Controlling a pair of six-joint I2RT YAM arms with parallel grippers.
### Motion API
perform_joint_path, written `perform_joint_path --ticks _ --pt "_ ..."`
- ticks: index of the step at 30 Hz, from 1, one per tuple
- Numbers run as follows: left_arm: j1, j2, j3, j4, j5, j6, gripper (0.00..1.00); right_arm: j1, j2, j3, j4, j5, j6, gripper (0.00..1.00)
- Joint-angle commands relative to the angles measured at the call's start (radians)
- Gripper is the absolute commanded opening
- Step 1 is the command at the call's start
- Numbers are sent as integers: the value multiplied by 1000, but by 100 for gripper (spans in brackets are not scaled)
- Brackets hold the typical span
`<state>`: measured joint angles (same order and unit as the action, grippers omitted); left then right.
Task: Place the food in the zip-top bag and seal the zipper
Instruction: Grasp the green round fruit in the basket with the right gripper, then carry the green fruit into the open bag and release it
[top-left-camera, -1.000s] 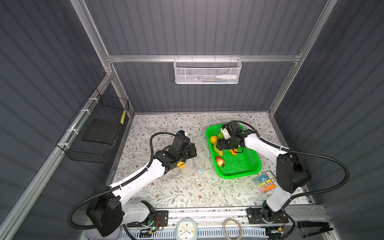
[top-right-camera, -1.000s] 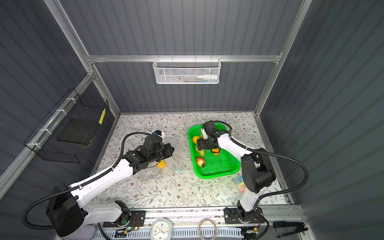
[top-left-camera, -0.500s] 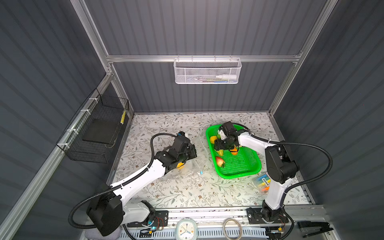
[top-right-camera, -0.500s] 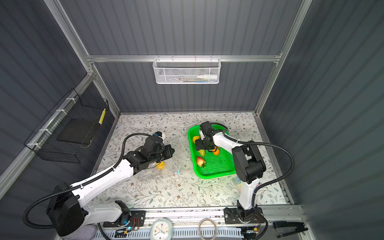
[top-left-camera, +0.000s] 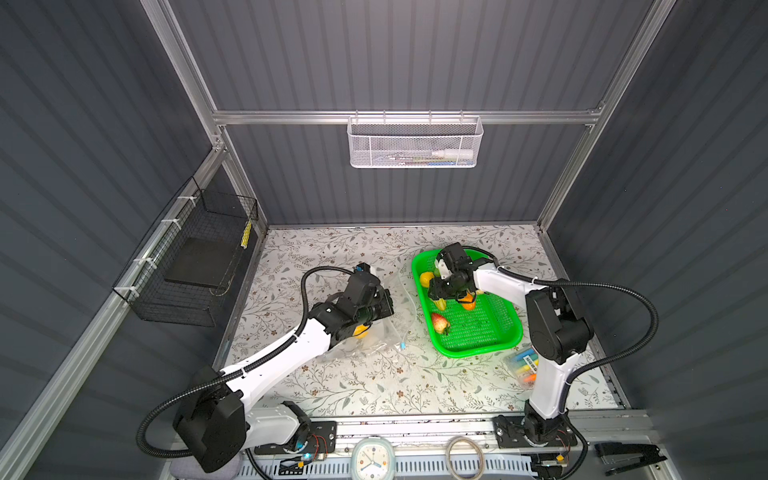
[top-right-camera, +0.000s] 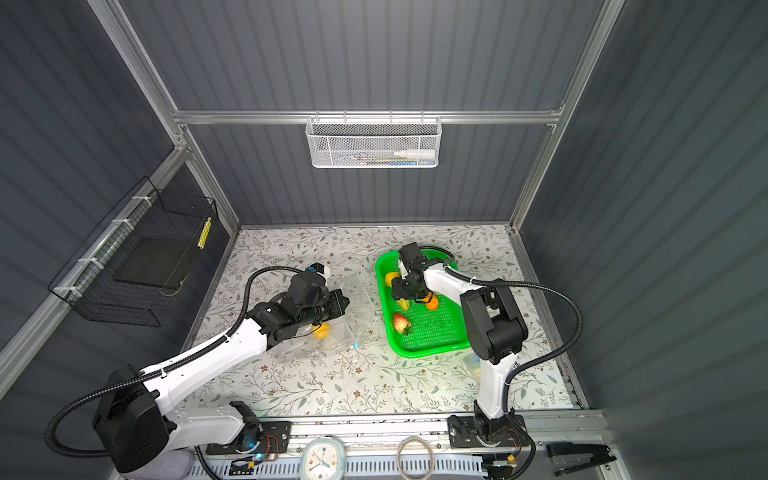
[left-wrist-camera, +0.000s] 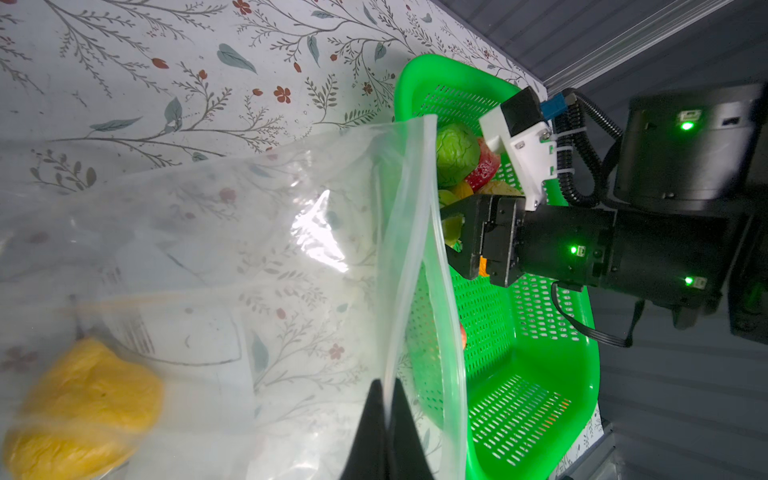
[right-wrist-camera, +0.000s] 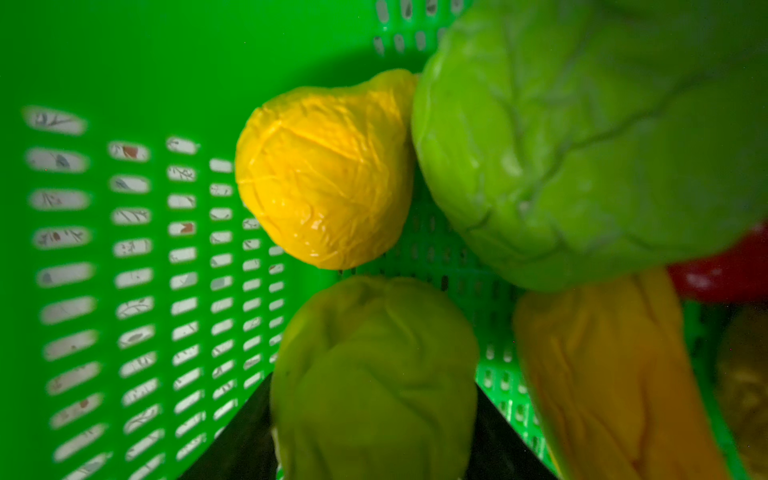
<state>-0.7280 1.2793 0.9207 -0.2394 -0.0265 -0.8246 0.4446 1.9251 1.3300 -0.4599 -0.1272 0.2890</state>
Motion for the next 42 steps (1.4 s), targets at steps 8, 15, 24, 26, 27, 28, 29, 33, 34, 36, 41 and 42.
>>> perform_joint_path --ticks 8,15,24,26,27,28,29,33,34,36,41,42 --pt "-7 3 -3 0 0 -9 0 -4 -213 -61 -22 47 1 52" --pt "-6 7 0 6 12 -8 0 0 -406 -136 -28 -23 29 52" --pt "-7 10 1 7 31 -5 0 82 -604 -265 113 -121 170 50" --pt "-6 11 1 6 33 -5 0 116 -623 -293 172 -142 213 49" --pt "-7 11 4 6 33 -5 0 132 -627 -303 197 -146 228 49" --pt "-6 11 4 6 33 -5 0 150 -629 -310 222 -147 240 49" --pt "-7 11 4 6 34 -5 0 170 -625 -314 243 -146 250 49" --pt "-7 12 6 7 38 -6 0 230 -589 -322 335 -167 274 48" --pt "-6 12 6 5 39 -7 0 245 -575 -321 355 -177 279 48" --pt "-7 12 7 5 39 -6 0 264 -549 -314 383 -186 282 48" --pt "-6 6 9 2 41 -7 0 279 -489 -311 425 -170 292 48" --pt "-7 6 8 0 42 -7 0 280 -480 -311 427 -166 293 48"
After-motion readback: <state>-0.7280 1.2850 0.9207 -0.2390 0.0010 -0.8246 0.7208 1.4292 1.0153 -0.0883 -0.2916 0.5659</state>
